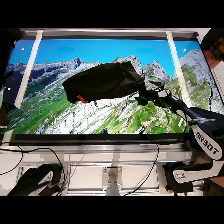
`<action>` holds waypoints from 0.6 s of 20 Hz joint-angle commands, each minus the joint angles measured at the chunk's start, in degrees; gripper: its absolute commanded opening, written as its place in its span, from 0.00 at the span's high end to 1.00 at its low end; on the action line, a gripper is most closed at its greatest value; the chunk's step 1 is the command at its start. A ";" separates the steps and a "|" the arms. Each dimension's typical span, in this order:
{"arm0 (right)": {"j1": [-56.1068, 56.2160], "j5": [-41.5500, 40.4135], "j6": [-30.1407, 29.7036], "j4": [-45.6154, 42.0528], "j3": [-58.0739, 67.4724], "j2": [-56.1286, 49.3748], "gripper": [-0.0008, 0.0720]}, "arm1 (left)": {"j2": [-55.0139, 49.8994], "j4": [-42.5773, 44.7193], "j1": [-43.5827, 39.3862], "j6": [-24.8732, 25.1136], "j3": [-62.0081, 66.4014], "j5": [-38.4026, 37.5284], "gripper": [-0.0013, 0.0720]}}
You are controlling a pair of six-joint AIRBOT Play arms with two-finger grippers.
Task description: Fold the clothes and pants, and hang the long-sleeved shirts on hangers.
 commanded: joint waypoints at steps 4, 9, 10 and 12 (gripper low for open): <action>0.31 -0.52 -0.11 0.50 4.00 -1.81 0.02 | 0.02 -0.11 0.00 -0.02 0.00 0.00 0.58; 0.20 1.44 0.68 0.92 4.22 -3.87 0.02 | 0.04 -0.11 0.00 -0.02 0.02 0.00 0.58; 0.17 2.01 0.63 0.87 4.22 -4.59 0.02 | 0.04 -0.11 0.00 -0.04 0.02 0.00 0.58; 0.17 1.79 0.57 0.87 4.24 -6.21 0.02 | 0.04 -0.11 0.00 -0.02 0.02 0.00 0.58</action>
